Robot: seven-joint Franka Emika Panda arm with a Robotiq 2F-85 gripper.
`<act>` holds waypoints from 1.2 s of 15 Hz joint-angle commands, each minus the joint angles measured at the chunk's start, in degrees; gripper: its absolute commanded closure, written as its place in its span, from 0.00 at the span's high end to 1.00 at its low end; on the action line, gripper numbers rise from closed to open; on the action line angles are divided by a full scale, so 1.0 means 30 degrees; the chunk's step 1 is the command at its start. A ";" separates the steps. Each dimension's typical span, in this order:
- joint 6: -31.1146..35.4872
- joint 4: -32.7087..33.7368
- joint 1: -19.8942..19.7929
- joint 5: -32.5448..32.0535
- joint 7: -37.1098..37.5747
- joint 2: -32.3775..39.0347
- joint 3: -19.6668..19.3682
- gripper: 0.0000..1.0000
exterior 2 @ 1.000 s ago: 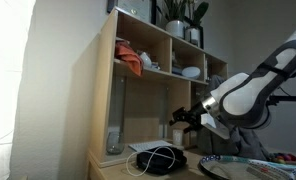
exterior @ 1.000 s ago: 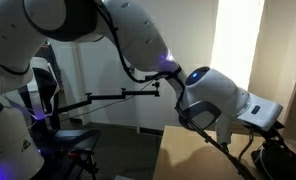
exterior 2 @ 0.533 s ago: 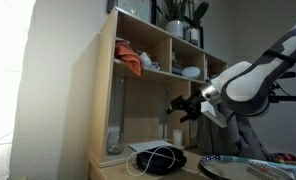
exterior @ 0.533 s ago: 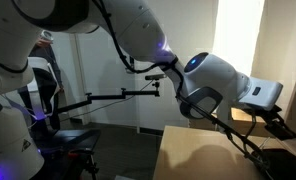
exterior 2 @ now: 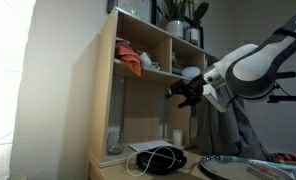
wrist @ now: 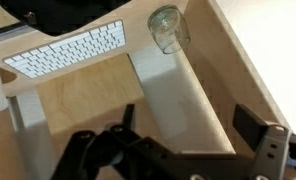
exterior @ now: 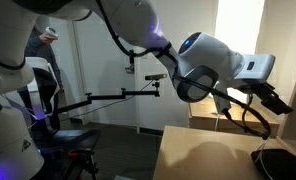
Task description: Move the tennis rack slightly to the right. Pick up the orange towel from the top compartment and put it on the table.
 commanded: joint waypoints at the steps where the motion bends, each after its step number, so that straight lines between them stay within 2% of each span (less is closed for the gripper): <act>1: 0.0000 -0.1689 0.0141 -0.0095 0.0059 -0.1874 0.0031 1.00; 4: 0.0000 -0.2273 0.0440 0.0012 0.0081 -0.2794 -0.0033 1.00; 8: -0.0042 -0.2704 0.1429 0.1271 -0.0546 -0.3768 -0.0494 1.00; 9: -0.0009 -0.2796 0.1389 0.1158 -0.0545 -0.3850 -0.0244 1.00; 10: -0.0001 -0.1732 0.1042 0.0633 -0.0053 -0.2847 -0.0091 1.00; 18: -0.0001 -0.2104 0.1270 0.0728 -0.0053 -0.3167 -0.0121 1.00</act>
